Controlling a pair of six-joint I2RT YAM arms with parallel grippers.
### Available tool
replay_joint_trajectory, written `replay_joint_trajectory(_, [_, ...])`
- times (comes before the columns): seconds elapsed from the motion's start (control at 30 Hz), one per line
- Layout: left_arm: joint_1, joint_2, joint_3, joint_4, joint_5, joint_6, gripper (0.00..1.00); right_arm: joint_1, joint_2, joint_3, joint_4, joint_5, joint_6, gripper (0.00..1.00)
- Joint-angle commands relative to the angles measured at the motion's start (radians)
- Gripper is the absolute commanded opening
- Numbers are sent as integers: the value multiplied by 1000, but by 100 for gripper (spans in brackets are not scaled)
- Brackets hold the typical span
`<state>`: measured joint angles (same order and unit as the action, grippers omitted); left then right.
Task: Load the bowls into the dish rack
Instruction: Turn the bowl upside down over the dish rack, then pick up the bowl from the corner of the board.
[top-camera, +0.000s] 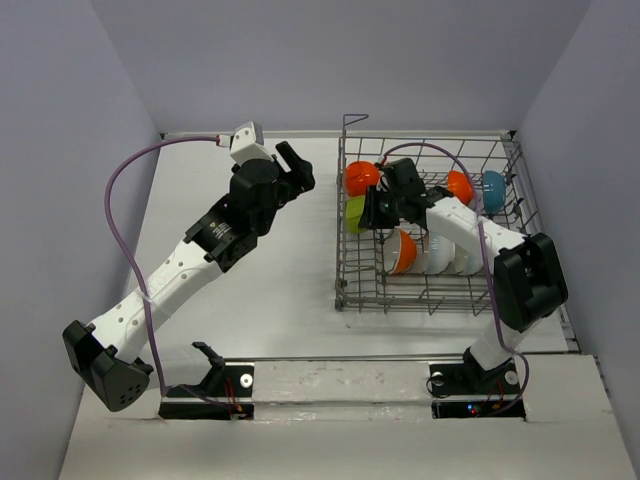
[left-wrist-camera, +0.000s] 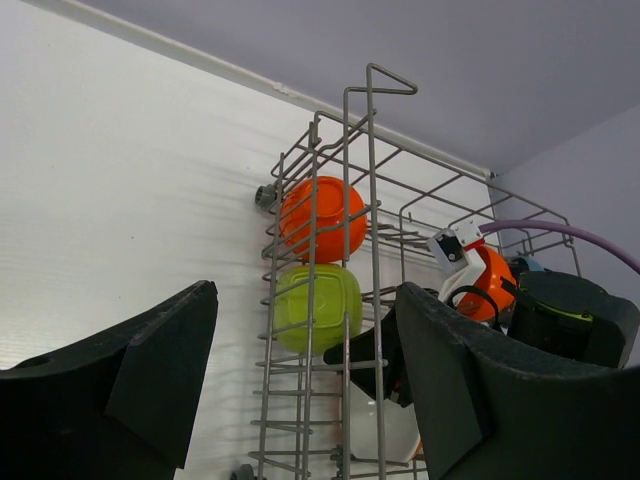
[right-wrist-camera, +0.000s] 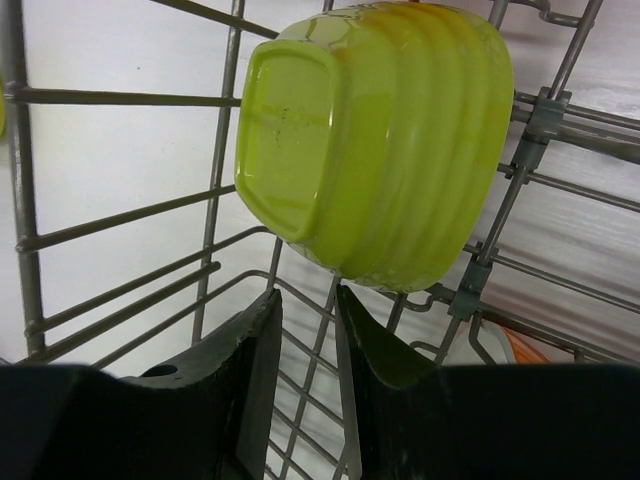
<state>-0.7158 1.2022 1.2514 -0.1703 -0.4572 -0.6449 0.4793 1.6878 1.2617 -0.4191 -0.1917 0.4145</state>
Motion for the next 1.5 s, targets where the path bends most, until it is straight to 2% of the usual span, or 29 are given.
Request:
replay_joint_trajectory(0.0, [4,-21,-3,12,-26,1,81,8,-71,27,28,-28,-11,34])
replay_joint_trajectory(0.2, [6,-46,-23,-15,-60,-28,81,8,-181,7,17,-42,-5,34])
replay_joint_trajectory(0.53, [50,-111,-72,-123,-97,-119,81,8,-335,11,-27,260,4,38])
replay_joint_trajectory(0.73, [75,-191,-128,-143,-135,-168,81,8,-408,65,-27,275,-16,39])
replay_joint_trajectory(0.87, [88,-237,-138,-146,-169,-168,81,8,-373,171,-55,201,-34,38])
replay_joint_trajectory(1.13, [96,-288,-20,-219,-233,-105,81,157,-240,418,-116,247,-71,38])
replay_joint_trajectory(1.27, [96,-323,40,-238,-244,-73,81,304,-98,599,-155,310,-108,38])
replay_joint_trajectory(1.47, [96,-354,175,-282,-265,-13,81,436,143,784,-185,344,-172,38])
